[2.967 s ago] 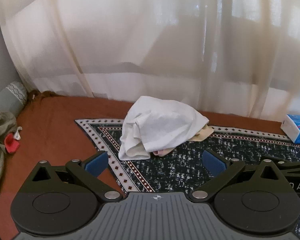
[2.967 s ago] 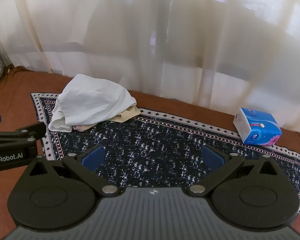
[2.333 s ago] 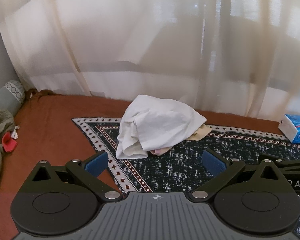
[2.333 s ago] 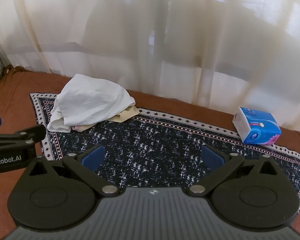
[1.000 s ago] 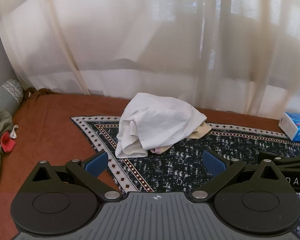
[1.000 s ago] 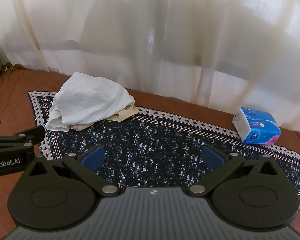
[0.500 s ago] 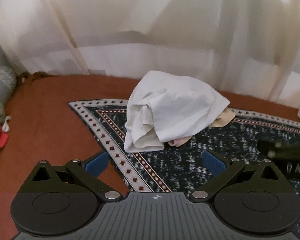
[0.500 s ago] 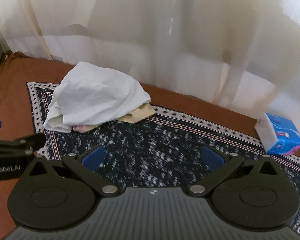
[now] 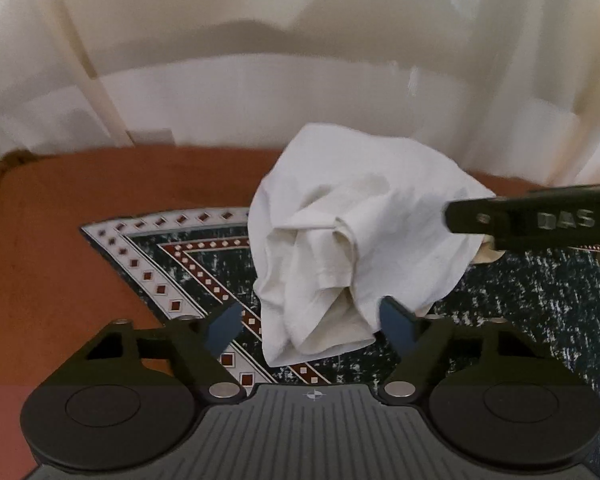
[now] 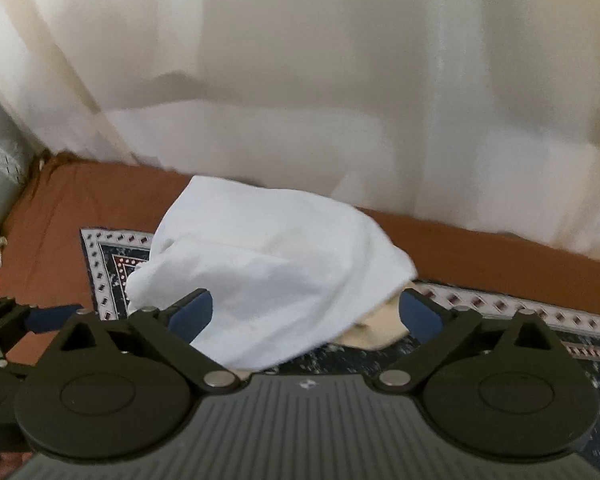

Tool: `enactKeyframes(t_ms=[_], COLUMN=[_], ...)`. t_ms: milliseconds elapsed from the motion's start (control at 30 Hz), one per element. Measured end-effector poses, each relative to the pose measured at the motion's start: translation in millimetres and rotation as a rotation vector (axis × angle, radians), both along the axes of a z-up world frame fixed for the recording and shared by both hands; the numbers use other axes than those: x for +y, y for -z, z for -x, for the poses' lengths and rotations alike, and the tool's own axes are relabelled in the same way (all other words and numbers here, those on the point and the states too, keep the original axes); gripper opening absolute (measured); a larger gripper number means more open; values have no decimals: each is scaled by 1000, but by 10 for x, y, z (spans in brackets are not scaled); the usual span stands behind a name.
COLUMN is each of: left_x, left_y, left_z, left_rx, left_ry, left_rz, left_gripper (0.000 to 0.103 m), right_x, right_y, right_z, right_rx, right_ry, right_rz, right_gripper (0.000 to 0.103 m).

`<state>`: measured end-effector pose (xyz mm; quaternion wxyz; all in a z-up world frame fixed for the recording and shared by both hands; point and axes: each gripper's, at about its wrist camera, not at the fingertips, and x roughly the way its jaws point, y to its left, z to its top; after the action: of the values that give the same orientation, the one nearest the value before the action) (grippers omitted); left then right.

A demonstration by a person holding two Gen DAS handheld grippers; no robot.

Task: Fold clothes
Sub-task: 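Reach the right tool into the crumpled shirt and close on the fabric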

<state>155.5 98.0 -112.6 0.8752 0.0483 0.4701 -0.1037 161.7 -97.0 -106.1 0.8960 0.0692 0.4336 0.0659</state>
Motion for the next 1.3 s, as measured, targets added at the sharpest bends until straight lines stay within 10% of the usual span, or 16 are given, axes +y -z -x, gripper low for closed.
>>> enactKeyframes(t_ms=[200,400,667,1067,1200,1300], left_x=[64,-42,-53,-454,-666,-859], left_y=[47,22,-286,-2034,-2144,-2086], left_z=[-120,-100,-48,807,1430,1953], left_rx=[58,46,-4,-312,-329,-324], left_ry=[71,136,143,297,345,386], left_rz=[106,152,209,266,236,260], left_gripper=[27,0,0,0,0,26], right_x=[126,124,-57,-684,-985,-1230], right_y=[207,220,-339,-2279,-2773,-2948], right_z=[-252,-214,-1,1220,1807,2282], right_rx=[58,101,-51,-445,-564,-605], right_ry=[-19,-63,-43,-83,-113,-140], right_rz=[-58,-130,-168,-164,-161,-148], right_gripper=[81,5,2,1,1,1])
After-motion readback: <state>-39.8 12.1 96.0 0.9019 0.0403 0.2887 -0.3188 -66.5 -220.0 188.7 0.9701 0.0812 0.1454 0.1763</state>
